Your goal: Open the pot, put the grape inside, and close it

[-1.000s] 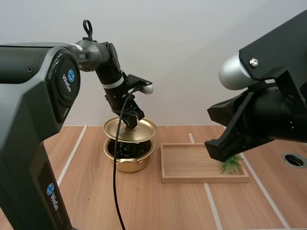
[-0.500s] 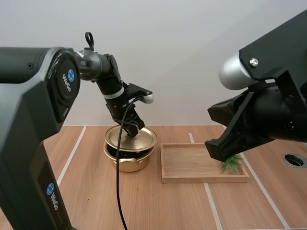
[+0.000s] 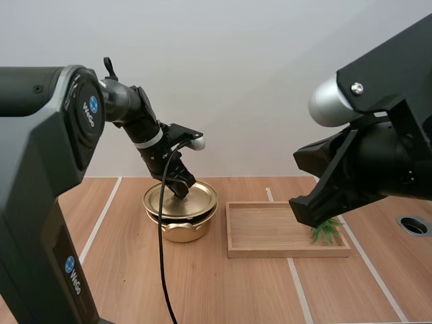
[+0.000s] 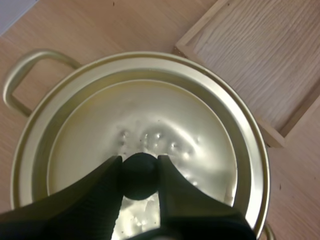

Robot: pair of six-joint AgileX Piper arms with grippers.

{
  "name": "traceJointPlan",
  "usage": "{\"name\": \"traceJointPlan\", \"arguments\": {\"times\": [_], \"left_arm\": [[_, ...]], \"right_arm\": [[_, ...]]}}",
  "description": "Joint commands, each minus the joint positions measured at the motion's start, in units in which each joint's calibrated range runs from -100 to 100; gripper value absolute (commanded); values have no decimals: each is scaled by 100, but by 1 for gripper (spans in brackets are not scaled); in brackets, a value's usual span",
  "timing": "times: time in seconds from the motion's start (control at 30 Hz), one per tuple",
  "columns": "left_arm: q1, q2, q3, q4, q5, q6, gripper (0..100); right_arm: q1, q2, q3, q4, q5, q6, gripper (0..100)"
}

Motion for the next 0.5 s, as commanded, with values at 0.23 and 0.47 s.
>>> {"name": "traceJointPlan", "arguments": {"times": [0.23, 0.47], "left_arm": [[14, -9, 104, -269, -308, 187, 0], [14, -9, 211, -293, -518, 270, 0]], "right_arm": [[-18, -45, 6, -42, 0, 12, 0], [-18, -45, 6, -42, 0, 12, 0]]}}
